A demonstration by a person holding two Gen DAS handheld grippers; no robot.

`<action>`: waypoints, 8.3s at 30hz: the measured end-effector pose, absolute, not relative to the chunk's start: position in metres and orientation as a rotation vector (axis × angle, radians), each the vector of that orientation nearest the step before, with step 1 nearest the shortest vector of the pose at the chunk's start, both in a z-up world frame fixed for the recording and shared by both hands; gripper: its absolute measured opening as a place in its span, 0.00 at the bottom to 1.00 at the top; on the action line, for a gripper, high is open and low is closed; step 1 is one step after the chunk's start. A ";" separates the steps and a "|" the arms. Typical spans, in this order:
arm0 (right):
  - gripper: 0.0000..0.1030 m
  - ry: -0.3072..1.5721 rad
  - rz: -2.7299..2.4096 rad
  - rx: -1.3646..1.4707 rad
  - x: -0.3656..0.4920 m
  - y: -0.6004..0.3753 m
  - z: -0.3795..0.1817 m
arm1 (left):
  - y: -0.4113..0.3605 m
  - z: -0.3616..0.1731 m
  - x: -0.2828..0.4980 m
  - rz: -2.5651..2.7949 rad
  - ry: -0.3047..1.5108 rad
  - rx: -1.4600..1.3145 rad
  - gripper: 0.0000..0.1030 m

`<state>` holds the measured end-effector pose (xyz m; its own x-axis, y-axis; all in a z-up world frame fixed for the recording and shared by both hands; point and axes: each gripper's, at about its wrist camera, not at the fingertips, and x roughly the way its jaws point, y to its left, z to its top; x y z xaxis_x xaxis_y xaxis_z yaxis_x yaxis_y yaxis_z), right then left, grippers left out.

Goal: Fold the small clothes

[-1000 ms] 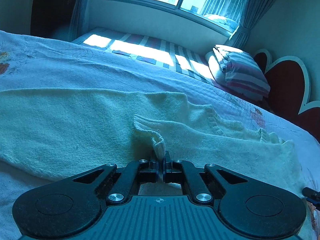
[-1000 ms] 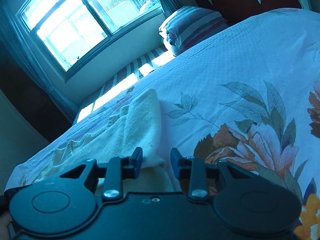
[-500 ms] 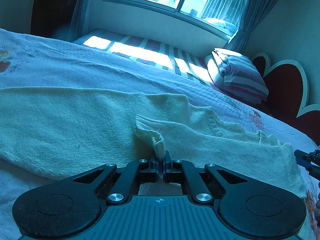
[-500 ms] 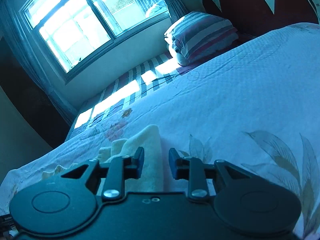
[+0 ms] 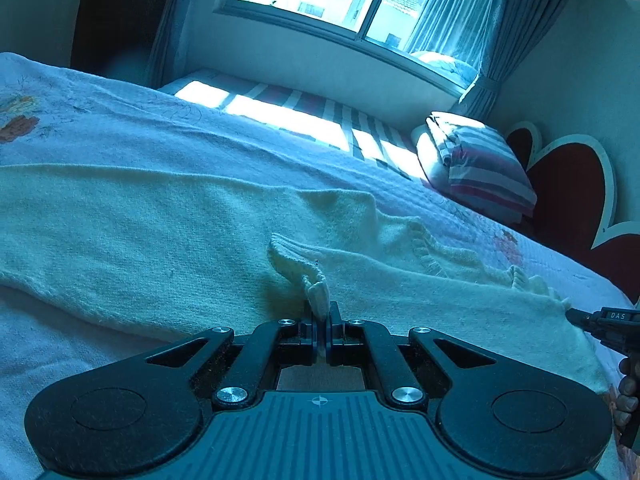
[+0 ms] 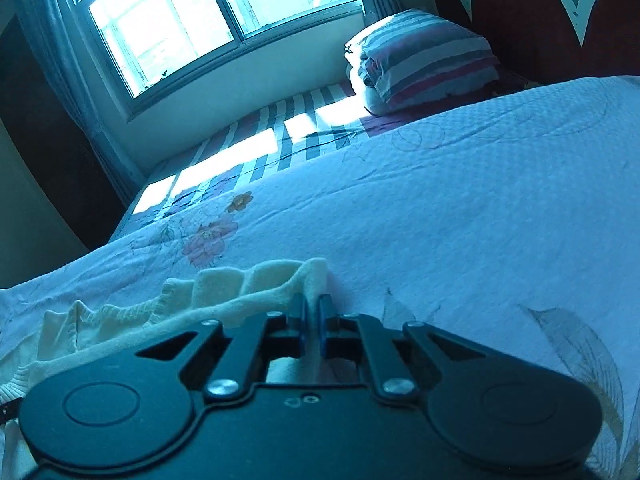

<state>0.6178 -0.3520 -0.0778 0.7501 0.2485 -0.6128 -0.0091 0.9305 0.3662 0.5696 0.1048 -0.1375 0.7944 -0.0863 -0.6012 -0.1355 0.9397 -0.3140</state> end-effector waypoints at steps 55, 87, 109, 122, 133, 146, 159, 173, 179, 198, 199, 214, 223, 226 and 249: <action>0.21 0.680 0.195 0.163 0.478 -0.313 -0.035 | 0.252 -0.106 0.430 0.327 0.605 -0.455 0.54; 0.22 0.657 0.091 0.231 0.453 -0.276 -0.011 | 0.365 -0.072 0.494 0.237 0.196 -0.805 0.02; 0.23 0.639 -0.064 0.317 0.408 -0.424 -0.026 | -0.027 -0.038 0.607 -0.183 0.463 -0.028 0.02; 0.23 0.651 -0.126 0.356 0.388 -0.475 -0.037 | -0.148 -0.068 0.588 -0.376 0.548 0.277 0.02; 0.23 0.645 -0.102 0.377 0.390 -0.471 -0.032 | -0.111 -0.058 0.530 -0.364 0.462 0.184 0.83; 0.23 0.681 0.258 0.564 0.493 -0.336 -0.046 | 0.086 -0.102 0.502 0.156 0.618 0.121 0.66; 0.22 0.749 0.133 0.685 0.531 -0.301 -0.072 | 0.109 -0.123 0.522 0.130 0.629 0.073 0.66; 0.05 0.608 0.121 0.565 0.496 -0.299 -0.033 | 0.116 -0.124 0.524 0.103 0.610 0.055 0.64; 0.05 0.711 0.030 0.569 0.501 -0.313 -0.064 | 0.113 -0.125 0.524 0.105 0.602 0.064 0.62; 0.05 0.700 0.039 0.514 0.500 -0.316 -0.069 | 0.115 -0.113 0.542 0.068 0.611 0.064 0.62; 0.05 0.700 0.040 0.512 0.501 -0.316 -0.071 | 0.111 -0.121 0.551 0.053 0.668 0.091 0.62; 0.15 0.634 0.184 0.306 0.540 -0.304 -0.046 | 0.057 -0.099 0.616 -0.169 0.518 0.199 0.62; 0.12 0.664 0.103 0.171 0.553 -0.301 -0.056 | 0.076 -0.110 0.627 -0.048 0.550 0.139 0.62; 0.24 0.614 0.188 0.156 0.562 -0.276 -0.043 | 0.046 -0.106 0.626 -0.141 0.513 0.222 0.63; 0.25 0.648 0.134 0.231 0.604 -0.325 -0.051 | 0.074 -0.118 0.646 -0.051 0.599 0.144 0.68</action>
<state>0.6037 -0.3250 -0.0512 0.7897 0.1946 -0.5818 -0.0511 0.9659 0.2538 0.6458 0.0745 -0.1179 0.8252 -0.0059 -0.5648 0.0895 0.9887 0.1203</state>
